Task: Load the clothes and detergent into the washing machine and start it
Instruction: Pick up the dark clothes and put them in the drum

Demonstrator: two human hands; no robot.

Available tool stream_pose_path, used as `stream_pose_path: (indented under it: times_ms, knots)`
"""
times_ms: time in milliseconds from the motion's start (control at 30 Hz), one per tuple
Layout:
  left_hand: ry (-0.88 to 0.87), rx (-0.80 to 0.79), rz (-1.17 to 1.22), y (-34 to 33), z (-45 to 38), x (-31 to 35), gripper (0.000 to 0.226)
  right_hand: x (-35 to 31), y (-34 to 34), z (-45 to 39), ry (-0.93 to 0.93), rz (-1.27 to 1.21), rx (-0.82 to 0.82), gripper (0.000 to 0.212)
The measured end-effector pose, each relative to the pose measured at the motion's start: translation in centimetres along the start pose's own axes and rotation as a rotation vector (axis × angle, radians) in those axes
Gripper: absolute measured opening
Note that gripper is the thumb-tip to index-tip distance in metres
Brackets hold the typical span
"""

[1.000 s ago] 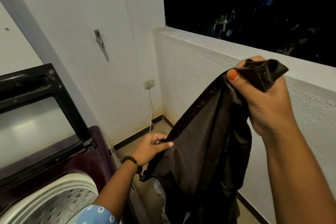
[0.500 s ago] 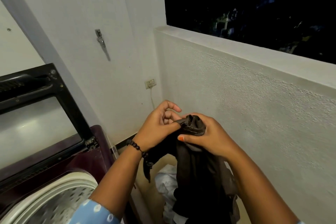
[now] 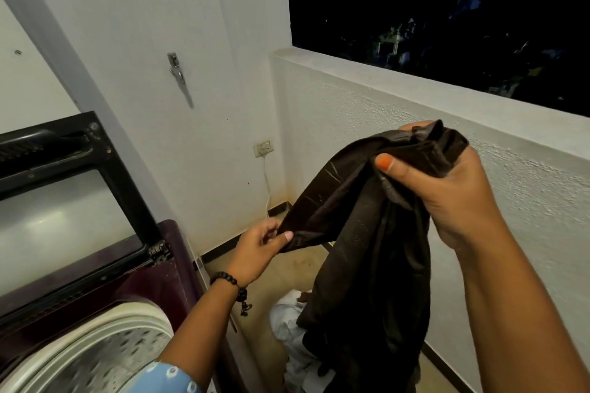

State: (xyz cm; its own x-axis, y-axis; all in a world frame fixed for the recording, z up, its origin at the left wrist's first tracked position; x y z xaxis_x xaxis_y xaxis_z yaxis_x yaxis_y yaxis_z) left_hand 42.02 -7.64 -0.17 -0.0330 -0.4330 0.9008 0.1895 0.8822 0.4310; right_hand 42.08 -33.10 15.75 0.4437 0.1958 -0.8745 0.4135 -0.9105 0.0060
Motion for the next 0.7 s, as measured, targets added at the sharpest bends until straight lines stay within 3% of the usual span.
stream_pose_path:
  times_ms: [100,200,267,333,400,467,500,600,700]
  knots:
    - [-0.125,0.062,0.189,0.9,0.1,2.6,0.009,0.9,0.2,0.2,-0.024,0.022,0.006,0.03]
    - [-0.273,0.035,0.262,0.6,0.3,6.8,0.013,3.1,-1.1,0.6,-0.082,0.053,-0.041,0.032]
    - [-0.326,-0.071,0.32,-0.3,0.8,9.5,0.014,4.7,-2.5,0.8,-0.11,0.088,-0.099,0.034]
    - [-0.34,-0.22,0.375,-1.7,1.3,11.4,0.031,5.9,-3.8,1.0,-0.148,0.082,-0.116,0.05]
    - [-0.334,-0.315,0.379,-2.7,1.4,12.0,0.073,6.5,-5.0,1.1,-0.188,0.067,-0.17,0.073]
    - [-0.315,-0.329,0.351,-3.3,1.2,11.9,0.101,6.5,-6.1,1.2,-0.245,0.005,-0.257,0.089]
    - [-0.304,-0.292,0.335,-3.2,1.1,11.9,0.103,6.5,-6.4,1.3,-0.272,-0.092,-0.282,0.095]
    - [-0.28,-0.106,0.32,-2.4,1.0,11.8,0.073,6.6,-6.1,1.2,-0.263,-0.284,-0.301,0.112]
    - [-0.27,0.038,0.43,-2.0,1.3,11.7,0.041,7.4,-5.0,0.9,-0.255,-0.158,-0.258,0.126]
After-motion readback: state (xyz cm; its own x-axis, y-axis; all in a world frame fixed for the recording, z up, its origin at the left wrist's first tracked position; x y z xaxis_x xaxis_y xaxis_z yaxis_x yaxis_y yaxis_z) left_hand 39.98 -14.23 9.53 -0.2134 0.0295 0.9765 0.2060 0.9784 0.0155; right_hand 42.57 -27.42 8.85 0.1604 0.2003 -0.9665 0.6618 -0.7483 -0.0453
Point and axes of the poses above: each hand's wrist, its own z-axis away from the middle knuckle, its own y-axis out of the back of the hand, x = y × z, the point moved 4 cm from there along -z, towards the middle knuckle, and after that the axes turned 14 degrees about -x, right-handed, at the moved point
